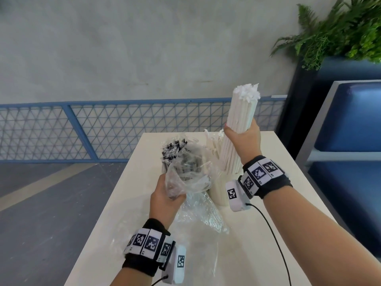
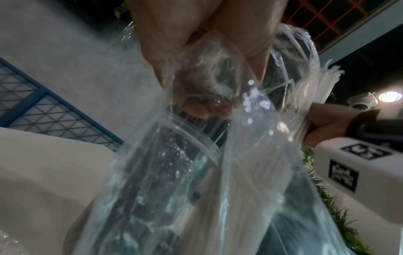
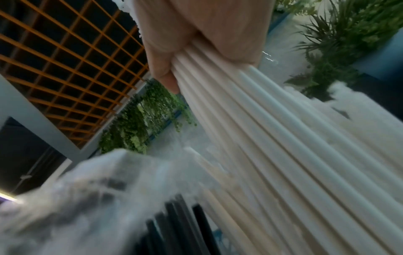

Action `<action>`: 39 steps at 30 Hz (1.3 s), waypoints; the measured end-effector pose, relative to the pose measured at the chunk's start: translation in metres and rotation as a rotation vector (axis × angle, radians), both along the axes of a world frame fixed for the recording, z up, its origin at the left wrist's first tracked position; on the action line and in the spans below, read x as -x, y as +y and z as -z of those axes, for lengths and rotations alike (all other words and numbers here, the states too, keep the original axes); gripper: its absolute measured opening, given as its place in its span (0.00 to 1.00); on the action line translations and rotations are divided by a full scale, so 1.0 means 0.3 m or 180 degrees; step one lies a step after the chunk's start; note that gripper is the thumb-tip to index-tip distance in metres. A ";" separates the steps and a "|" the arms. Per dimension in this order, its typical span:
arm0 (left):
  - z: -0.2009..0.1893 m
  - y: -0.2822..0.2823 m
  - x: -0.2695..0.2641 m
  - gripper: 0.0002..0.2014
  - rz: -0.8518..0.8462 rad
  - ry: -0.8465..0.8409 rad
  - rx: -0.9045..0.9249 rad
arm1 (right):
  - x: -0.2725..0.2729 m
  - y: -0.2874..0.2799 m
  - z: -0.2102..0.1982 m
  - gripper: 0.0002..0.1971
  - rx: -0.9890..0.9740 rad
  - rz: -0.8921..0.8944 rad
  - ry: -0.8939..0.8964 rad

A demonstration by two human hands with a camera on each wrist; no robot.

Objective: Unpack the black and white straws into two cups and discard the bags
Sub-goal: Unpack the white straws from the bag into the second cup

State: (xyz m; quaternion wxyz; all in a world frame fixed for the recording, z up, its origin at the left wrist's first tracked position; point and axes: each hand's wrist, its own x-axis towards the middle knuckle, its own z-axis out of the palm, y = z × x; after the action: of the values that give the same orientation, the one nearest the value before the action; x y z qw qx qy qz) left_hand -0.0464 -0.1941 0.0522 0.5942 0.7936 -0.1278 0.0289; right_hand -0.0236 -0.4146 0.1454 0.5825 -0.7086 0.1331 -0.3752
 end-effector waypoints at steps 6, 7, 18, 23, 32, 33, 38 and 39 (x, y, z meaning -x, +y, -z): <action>0.022 -0.004 -0.017 0.21 -0.0155 0.0057 0.0238 | -0.026 -0.028 0.139 0.22 -0.0050 -0.0117 0.0515; 0.026 -0.006 -0.018 0.21 -0.0175 0.0071 0.0281 | -0.024 -0.030 0.160 0.24 -0.0013 -0.0184 0.0664; 0.021 -0.019 0.001 0.24 -0.0238 0.0163 0.0699 | -0.028 -0.030 0.281 0.27 0.0253 -0.0570 0.1218; 0.012 0.023 0.010 0.27 -0.0302 0.0152 0.0940 | 0.018 0.003 0.283 0.38 0.0712 -0.0602 0.1119; 0.052 0.083 0.021 0.21 -0.0583 0.0263 0.1698 | 0.286 0.032 0.408 0.24 0.0201 0.0097 0.0496; 0.062 0.081 0.025 0.21 -0.0609 0.0296 0.1761 | 0.315 0.045 0.431 0.22 0.0042 -0.0182 0.0640; 0.114 0.056 0.044 0.40 -0.0801 0.0716 0.2319 | 0.405 0.109 0.525 0.43 -0.0967 -0.1705 0.1540; 0.130 0.053 0.046 0.47 -0.0810 0.0819 0.2390 | 0.410 0.126 0.534 0.42 -0.1035 -0.1849 0.1597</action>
State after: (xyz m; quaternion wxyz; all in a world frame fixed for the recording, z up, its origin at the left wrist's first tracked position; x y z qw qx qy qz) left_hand -0.0602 -0.1784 0.0134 0.8451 0.5285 0.0660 0.0473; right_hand -0.1465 -0.3768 -0.0148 0.7179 -0.6850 0.1230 0.0150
